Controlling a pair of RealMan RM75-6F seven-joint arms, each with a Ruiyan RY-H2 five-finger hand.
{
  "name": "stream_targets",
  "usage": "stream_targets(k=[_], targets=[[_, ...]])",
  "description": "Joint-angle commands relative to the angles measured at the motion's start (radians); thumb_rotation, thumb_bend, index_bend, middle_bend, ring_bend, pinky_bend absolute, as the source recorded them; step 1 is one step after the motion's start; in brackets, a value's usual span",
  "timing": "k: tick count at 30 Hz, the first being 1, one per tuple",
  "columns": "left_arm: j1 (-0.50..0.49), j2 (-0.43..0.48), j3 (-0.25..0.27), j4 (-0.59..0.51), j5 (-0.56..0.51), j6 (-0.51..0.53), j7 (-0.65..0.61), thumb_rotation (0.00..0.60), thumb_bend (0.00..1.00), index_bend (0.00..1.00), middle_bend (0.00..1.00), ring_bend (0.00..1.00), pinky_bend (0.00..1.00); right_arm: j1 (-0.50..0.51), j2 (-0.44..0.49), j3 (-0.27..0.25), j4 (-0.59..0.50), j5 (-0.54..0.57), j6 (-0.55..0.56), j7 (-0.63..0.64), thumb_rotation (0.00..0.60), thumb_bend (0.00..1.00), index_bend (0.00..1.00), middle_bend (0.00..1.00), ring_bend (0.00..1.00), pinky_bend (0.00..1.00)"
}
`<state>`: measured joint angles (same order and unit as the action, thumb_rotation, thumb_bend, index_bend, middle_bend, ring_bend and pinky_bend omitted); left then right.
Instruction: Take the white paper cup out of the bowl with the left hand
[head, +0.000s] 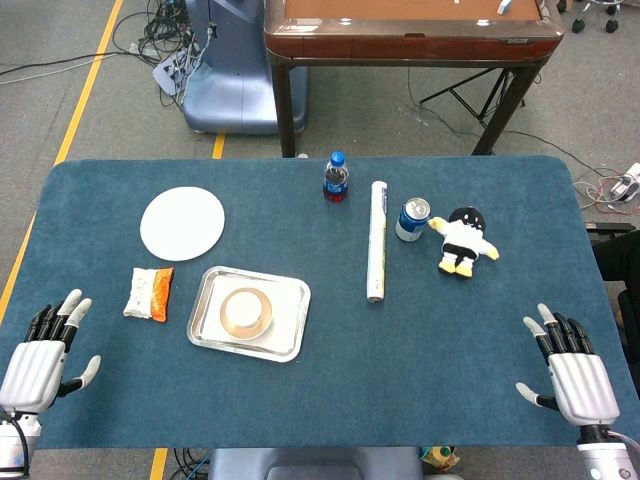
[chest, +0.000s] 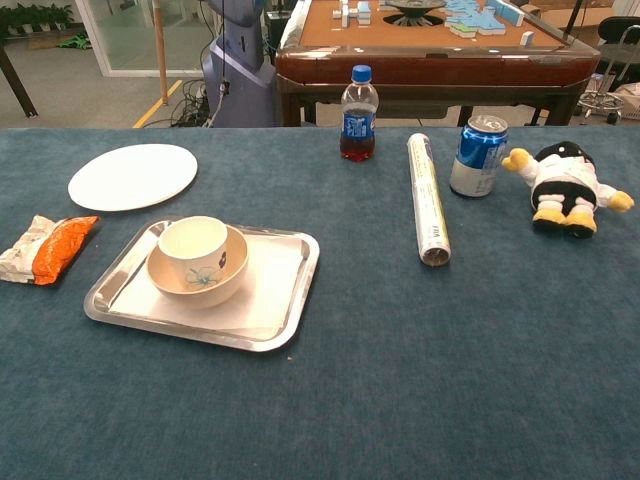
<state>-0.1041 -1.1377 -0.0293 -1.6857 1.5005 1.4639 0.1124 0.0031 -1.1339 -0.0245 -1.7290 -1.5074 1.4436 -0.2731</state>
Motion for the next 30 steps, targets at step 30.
stream_targets(k=[30], targets=[[-0.048,0.002,0.003,0.016,-0.026,-0.1,-0.009,0.6,0.32,0.17,0.0,0.0,0.0,0.021,0.002,0.016,-0.001,0.055,-0.044,0.014,0.6,0.2,0.0,0.0,0.0,0.0]])
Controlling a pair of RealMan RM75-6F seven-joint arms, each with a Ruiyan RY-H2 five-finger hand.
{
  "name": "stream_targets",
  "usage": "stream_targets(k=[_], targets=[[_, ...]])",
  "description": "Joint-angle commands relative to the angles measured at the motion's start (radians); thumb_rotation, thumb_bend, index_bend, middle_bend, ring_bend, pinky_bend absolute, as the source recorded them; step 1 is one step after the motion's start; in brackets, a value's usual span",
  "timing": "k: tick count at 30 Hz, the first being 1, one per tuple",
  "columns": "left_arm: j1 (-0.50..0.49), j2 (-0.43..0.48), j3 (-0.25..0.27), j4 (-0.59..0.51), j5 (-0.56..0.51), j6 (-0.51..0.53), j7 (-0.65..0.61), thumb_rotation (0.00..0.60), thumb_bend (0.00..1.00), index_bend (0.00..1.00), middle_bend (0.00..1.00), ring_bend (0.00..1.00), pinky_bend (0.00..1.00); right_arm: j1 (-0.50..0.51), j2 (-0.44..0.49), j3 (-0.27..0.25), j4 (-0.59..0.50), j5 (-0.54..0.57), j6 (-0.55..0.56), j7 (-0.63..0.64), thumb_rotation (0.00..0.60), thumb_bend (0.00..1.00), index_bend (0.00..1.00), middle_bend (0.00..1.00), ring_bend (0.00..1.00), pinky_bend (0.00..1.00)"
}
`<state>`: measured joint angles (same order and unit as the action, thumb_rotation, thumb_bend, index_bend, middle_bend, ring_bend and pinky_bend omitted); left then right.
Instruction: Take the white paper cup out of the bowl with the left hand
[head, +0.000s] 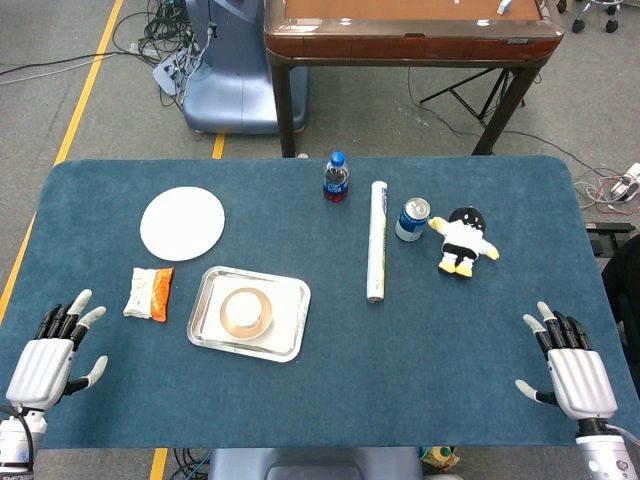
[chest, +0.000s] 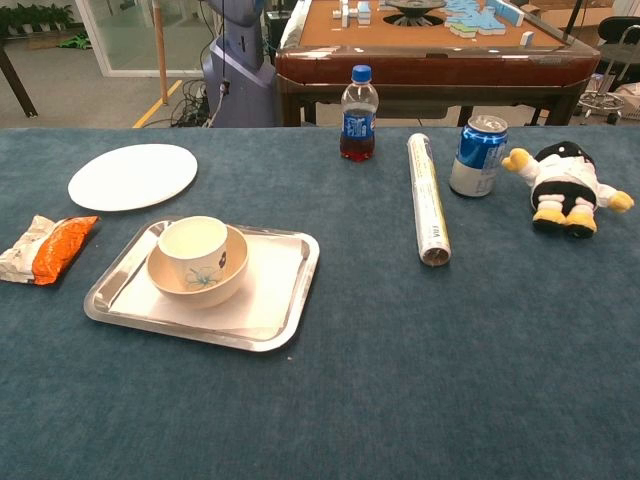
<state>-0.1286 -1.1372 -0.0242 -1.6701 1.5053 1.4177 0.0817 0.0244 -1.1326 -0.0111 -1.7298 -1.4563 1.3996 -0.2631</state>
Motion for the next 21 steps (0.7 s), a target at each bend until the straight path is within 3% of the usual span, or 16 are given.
stream_targets(k=[1,7,21], targets=[[-0.032,0.002,-0.006,-0.004,-0.049,-0.074,0.039,0.6,0.32,0.18,0.0,0.0,0.0,0.0,0.002,0.004,0.0,0.007,-0.001,0.007,0.6,0.2,0.0,0.0,0.0,0.0],[-0.084,-0.012,-0.023,-0.04,-0.097,-0.149,0.146,0.6,0.32,0.19,0.0,0.0,0.0,0.015,0.0,0.015,0.006,0.043,-0.031,0.008,0.6,0.2,0.0,0.0,0.0,0.0],[-0.153,-0.063,-0.034,-0.161,-0.092,-0.185,0.298,0.6,0.32,0.19,0.0,0.0,0.0,0.039,0.011,0.026,0.018,0.09,-0.081,0.038,0.6,0.2,0.0,0.0,0.0,0.0]])
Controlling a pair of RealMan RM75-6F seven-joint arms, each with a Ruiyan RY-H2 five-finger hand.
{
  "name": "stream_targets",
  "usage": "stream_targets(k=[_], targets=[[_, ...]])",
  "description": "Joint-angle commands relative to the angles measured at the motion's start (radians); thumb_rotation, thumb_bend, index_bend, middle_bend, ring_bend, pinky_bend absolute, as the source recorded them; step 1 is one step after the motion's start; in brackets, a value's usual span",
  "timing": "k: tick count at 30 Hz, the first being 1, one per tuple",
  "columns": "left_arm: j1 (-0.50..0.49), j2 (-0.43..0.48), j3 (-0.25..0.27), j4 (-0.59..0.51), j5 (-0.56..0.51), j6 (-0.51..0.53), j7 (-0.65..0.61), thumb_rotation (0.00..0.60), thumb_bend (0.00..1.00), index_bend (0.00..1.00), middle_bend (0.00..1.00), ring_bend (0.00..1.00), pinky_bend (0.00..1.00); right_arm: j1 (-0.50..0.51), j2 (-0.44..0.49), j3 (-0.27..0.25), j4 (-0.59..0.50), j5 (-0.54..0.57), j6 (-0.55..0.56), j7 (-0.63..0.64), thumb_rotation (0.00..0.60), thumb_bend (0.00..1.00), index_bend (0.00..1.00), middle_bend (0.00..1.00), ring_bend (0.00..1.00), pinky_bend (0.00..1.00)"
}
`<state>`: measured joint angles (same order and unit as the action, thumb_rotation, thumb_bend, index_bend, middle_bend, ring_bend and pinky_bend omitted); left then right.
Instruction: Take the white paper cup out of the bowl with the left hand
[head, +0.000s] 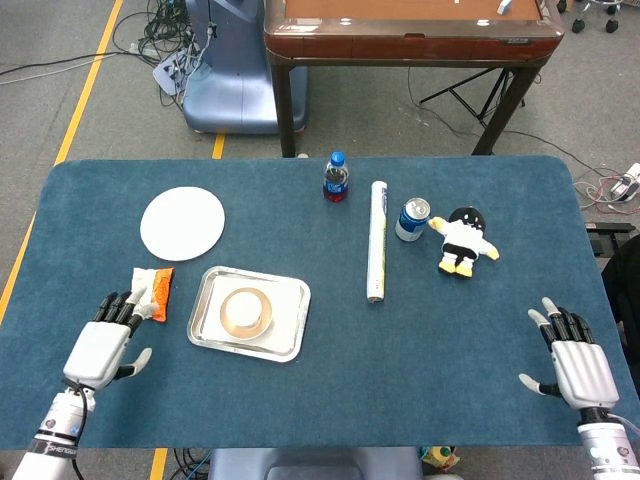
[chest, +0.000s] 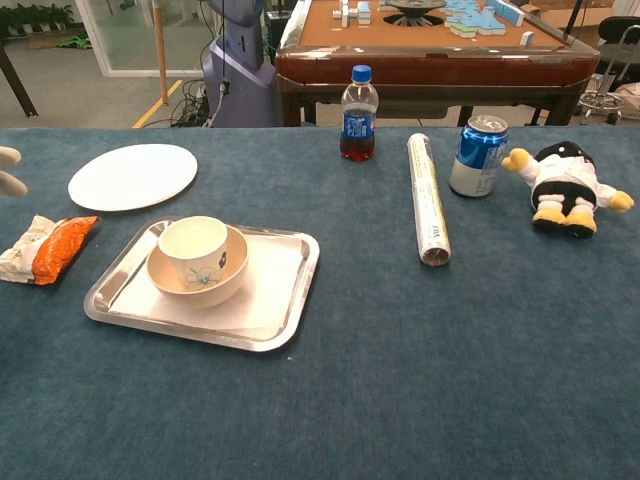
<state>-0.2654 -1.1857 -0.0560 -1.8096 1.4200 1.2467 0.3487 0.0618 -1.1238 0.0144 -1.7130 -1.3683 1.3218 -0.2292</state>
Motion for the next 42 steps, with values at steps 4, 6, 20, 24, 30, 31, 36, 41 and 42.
stream_targets(k=[4,6,20,24,30,31,36,41,42], targets=[[-0.033,-0.032,-0.007,-0.039,-0.027,-0.03,0.068,0.6,0.32,0.19,0.0,0.0,0.0,0.006,0.006,0.0,0.004,0.009,-0.013,0.014,0.6,0.2,0.0,0.0,0.0,0.0],[-0.04,-0.041,-0.01,-0.046,-0.039,-0.035,0.084,0.6,0.32,0.18,0.0,0.0,0.0,0.008,0.008,0.001,0.006,0.013,-0.019,0.02,0.6,0.2,0.0,0.0,0.0,0.0],[-0.117,-0.109,-0.032,-0.104,-0.128,-0.081,0.21,0.6,0.32,0.13,0.0,0.0,0.0,0.024,0.03,0.005,0.016,0.032,-0.053,0.087,0.6,0.2,0.0,0.0,0.0,0.0],[-0.138,-0.134,-0.035,-0.114,-0.148,-0.088,0.244,0.6,0.32,0.12,0.0,0.0,0.0,0.031,0.035,0.004,0.021,0.038,-0.071,0.107,0.6,0.2,0.0,0.0,0.0,0.0],[-0.169,-0.172,-0.047,-0.108,-0.18,-0.091,0.279,0.6,0.32,0.13,0.0,0.0,0.0,0.042,0.044,0.002,0.031,0.043,-0.099,0.139,0.6,0.2,0.0,0.0,0.0,0.0],[-0.176,-0.18,-0.048,-0.104,-0.187,-0.094,0.284,0.6,0.32,0.14,0.0,0.0,0.0,0.045,0.045,0.0,0.032,0.043,-0.105,0.145,0.6,0.2,0.0,0.0,0.0,0.0],[-0.207,-0.222,-0.054,-0.079,-0.217,-0.112,0.3,0.6,0.32,0.17,0.0,0.0,0.0,0.051,0.052,-0.001,0.039,0.042,-0.12,0.173,0.6,0.2,0.0,0.0,0.0,0.0],[-0.239,-0.261,-0.061,-0.047,-0.24,-0.13,0.304,0.6,0.32,0.19,0.0,0.0,0.0,0.051,0.061,-0.001,0.044,0.04,-0.122,0.202,0.6,0.2,0.0,0.0,0.0,0.0],[-0.244,-0.266,-0.062,-0.04,-0.243,-0.132,0.303,0.6,0.32,0.2,0.0,0.0,0.0,0.051,0.062,-0.002,0.045,0.041,-0.123,0.206,0.6,0.2,0.0,0.0,0.0,0.0]])
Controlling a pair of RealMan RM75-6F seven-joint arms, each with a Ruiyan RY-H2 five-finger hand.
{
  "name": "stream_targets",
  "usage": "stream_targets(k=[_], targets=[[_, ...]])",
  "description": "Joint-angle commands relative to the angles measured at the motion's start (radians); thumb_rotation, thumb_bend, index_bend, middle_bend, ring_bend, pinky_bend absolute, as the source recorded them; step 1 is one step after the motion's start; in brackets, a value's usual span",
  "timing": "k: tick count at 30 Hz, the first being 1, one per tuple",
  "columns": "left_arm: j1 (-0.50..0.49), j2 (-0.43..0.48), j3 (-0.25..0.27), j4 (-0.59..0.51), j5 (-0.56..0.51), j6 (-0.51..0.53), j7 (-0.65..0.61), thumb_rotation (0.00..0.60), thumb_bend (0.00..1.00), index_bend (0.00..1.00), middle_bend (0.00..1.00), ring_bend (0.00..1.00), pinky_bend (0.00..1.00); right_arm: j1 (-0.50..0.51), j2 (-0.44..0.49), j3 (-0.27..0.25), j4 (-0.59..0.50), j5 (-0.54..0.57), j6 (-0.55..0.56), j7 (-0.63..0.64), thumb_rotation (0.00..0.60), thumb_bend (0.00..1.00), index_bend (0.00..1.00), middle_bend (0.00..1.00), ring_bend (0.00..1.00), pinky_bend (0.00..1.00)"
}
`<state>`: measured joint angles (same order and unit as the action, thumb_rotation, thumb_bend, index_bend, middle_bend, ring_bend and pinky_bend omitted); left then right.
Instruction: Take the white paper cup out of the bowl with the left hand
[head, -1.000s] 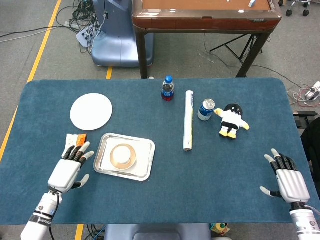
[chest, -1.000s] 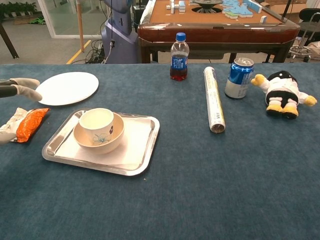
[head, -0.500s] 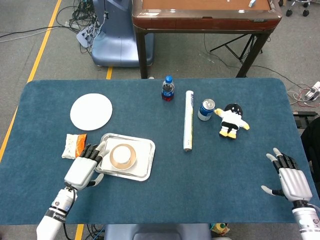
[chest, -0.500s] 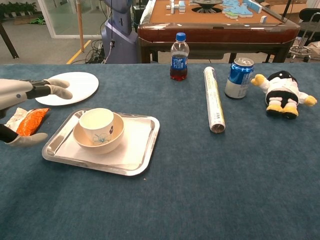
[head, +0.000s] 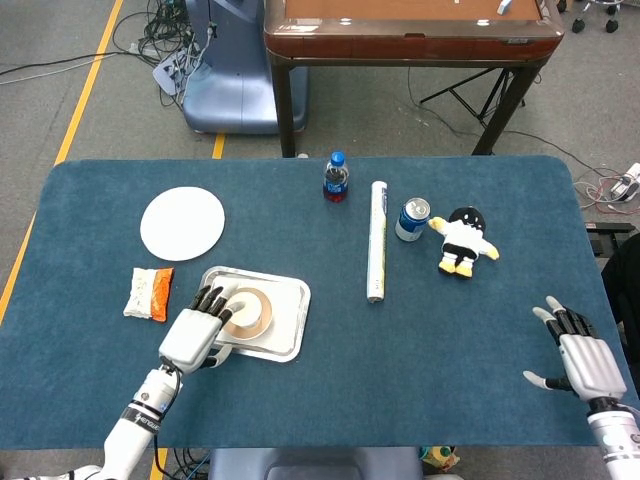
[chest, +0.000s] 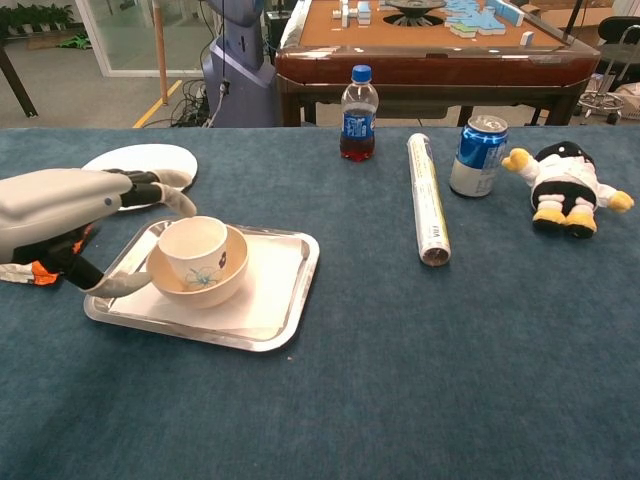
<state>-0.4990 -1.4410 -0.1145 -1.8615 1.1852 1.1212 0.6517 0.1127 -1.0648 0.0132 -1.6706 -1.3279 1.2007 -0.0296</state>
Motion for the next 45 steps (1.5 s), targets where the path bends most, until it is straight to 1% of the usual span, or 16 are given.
stream_targets(k=[1,11,33,45], targets=[[-0.017,-0.016,-0.005,0.019,-0.013,-0.011,-0.001,0.6,0.32,0.2,0.0,0.0,0.0,0.001,0.004,-0.001,0.004,0.001,-0.005,0.011,0.6,0.2,0.0,0.0,0.0,0.0],[-0.054,-0.028,-0.017,0.059,-0.043,-0.024,-0.027,0.6,0.32,0.22,0.0,0.0,0.0,0.004,0.006,-0.002,0.013,0.009,-0.013,0.029,0.6,0.2,0.0,0.0,0.0,0.0],[-0.073,-0.033,0.009,0.113,-0.062,-0.022,-0.096,0.6,0.32,0.28,0.0,0.0,0.0,0.013,0.005,-0.005,0.023,0.016,-0.027,0.037,0.6,0.2,0.0,0.0,0.0,0.0],[-0.068,-0.038,0.024,0.162,-0.037,-0.026,-0.175,0.6,0.32,0.28,0.0,0.0,0.0,0.013,-0.001,-0.007,0.022,0.017,-0.023,0.023,0.6,0.2,0.0,0.0,0.0,0.0]])
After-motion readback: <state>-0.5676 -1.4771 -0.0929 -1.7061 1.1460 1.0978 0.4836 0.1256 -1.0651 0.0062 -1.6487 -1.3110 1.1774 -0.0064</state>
